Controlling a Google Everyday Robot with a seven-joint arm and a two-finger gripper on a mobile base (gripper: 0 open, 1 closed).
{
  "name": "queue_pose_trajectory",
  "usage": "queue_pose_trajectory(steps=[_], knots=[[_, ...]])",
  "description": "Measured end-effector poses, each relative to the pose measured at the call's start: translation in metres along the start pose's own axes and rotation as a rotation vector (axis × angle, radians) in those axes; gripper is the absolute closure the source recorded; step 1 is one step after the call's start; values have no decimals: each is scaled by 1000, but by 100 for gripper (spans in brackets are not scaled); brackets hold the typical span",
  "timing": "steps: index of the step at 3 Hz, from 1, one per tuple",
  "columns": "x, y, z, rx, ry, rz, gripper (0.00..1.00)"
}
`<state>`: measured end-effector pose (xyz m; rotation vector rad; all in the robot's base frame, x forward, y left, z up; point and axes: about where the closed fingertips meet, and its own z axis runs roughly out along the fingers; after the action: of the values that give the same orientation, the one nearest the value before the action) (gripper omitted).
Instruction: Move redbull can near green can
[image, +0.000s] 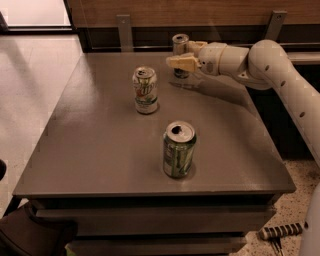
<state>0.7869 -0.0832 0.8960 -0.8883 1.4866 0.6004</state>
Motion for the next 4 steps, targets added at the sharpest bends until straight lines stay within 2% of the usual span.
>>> queue_pose_trajectory(steps=[1, 2, 3, 4], knots=[[0, 3, 4, -6, -1, 0, 69], [0, 4, 6, -10, -2, 1, 90], [0, 6, 8, -14, -2, 1, 100], [0, 6, 8, -14, -2, 1, 100]])
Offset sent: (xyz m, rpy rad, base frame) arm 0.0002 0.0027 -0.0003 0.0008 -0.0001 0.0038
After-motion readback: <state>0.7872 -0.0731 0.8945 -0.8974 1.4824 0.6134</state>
